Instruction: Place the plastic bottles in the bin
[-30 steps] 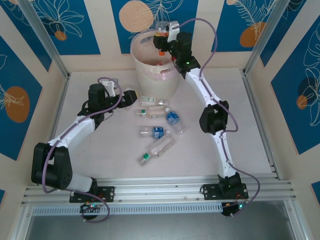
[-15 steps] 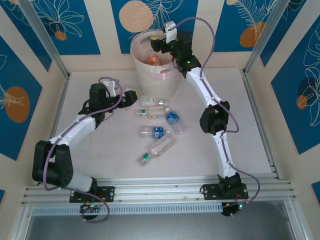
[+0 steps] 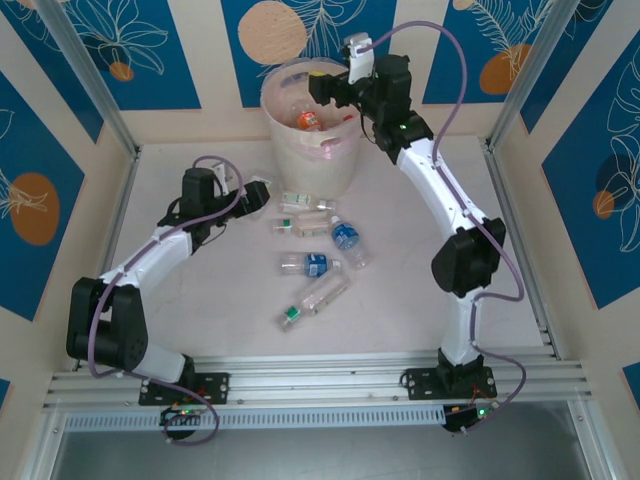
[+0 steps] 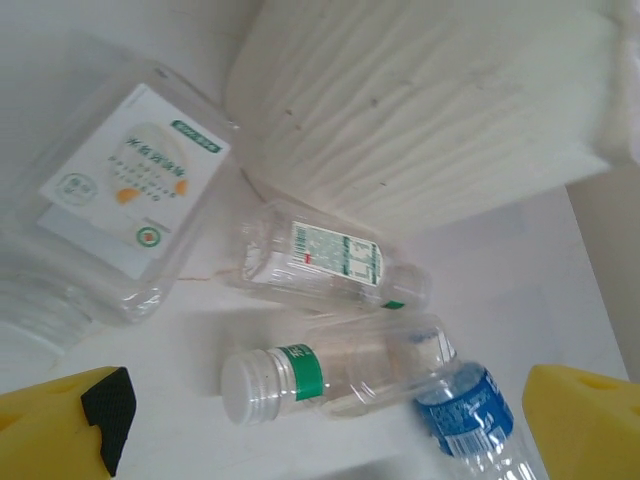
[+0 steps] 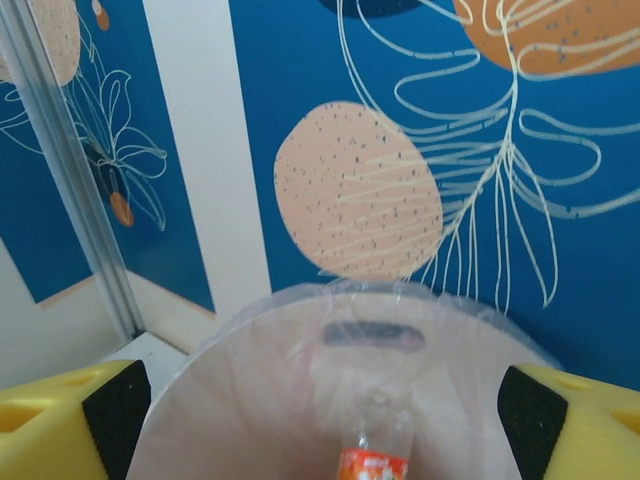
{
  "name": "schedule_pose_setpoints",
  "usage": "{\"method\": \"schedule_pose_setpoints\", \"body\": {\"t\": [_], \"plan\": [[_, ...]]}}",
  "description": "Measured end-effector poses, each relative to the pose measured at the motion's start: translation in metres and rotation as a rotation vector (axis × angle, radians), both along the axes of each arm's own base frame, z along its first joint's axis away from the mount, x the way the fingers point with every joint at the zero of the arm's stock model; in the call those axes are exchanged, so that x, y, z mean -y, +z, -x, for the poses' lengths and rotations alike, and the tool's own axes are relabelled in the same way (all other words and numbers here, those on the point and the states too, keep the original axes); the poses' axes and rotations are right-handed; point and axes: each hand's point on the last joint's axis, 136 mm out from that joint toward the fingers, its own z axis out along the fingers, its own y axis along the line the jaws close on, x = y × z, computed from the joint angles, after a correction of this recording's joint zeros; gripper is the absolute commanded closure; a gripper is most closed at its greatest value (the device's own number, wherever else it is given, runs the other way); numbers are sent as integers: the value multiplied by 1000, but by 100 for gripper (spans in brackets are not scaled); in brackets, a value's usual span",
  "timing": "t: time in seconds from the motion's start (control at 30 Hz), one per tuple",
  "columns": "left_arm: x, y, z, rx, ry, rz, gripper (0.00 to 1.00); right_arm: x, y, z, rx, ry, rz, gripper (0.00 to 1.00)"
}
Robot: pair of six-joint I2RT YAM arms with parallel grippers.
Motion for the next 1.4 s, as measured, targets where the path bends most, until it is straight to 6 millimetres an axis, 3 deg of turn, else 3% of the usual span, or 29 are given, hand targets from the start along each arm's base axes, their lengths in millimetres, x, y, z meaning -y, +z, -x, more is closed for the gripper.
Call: {"method": "schedule_pose_setpoints", "body": {"t": [0.27, 0.5, 0.7, 0.87, 1.0, 1.27, 1.4], "plan": [[6, -25, 14, -108, 32, -45, 0, 26, -35, 49, -171, -42, -51, 0], [59, -42, 78, -176, -130, -271, 0, 63, -68, 103, -287, -125, -92, 0], [73, -37, 118, -125, -280, -373, 0, 101, -116, 129, -408, -237, -119, 0], [71, -46, 116, -216, -270, -444, 0, 128, -150, 138, -506, -329, -150, 0], [79, -44, 111, -318, -151, -329, 0, 143, -151, 145, -511, -375, -172, 0], [76, -52, 116, -515, 170, -77, 0, 165, -162, 156, -527, -426, -201, 0], [80, -68, 121, -608, 317, 76, 0, 171, -167, 156, -541, -435, -197, 0]]}}
